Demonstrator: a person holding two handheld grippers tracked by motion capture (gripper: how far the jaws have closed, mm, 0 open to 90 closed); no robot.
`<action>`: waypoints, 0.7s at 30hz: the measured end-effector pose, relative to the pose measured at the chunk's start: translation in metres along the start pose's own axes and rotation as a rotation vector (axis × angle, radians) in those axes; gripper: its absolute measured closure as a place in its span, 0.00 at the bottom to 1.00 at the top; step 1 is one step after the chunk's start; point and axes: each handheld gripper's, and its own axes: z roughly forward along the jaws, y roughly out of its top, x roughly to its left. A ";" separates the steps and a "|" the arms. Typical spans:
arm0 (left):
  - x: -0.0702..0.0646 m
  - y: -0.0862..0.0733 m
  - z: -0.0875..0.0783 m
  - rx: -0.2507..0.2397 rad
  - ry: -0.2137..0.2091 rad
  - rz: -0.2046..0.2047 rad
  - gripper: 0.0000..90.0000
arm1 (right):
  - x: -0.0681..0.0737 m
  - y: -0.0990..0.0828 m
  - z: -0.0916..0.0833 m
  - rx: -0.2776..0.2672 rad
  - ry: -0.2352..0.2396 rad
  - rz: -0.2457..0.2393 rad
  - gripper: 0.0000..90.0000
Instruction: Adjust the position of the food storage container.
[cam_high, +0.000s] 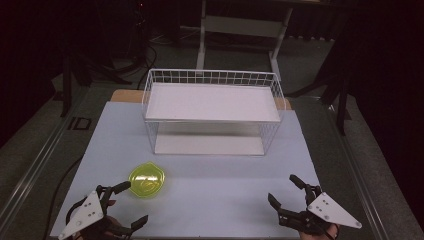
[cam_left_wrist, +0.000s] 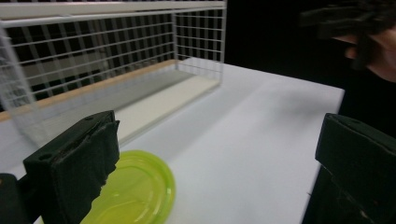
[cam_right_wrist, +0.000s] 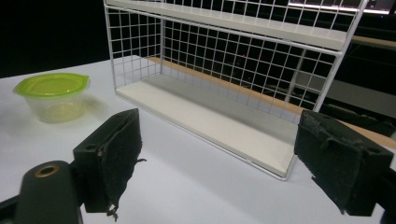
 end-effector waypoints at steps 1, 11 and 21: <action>0.000 0.000 0.000 0.005 -0.011 0.000 0.00 | -0.001 0.000 0.000 0.000 0.001 0.010 0.17; -0.005 0.015 -0.009 -0.044 0.031 -0.067 0.00 | 0.004 0.003 -0.001 -0.010 0.009 -0.014 0.16; 0.003 0.031 -0.010 -0.020 0.059 -0.056 0.11 | 0.007 0.005 0.000 -0.009 0.023 -0.018 0.16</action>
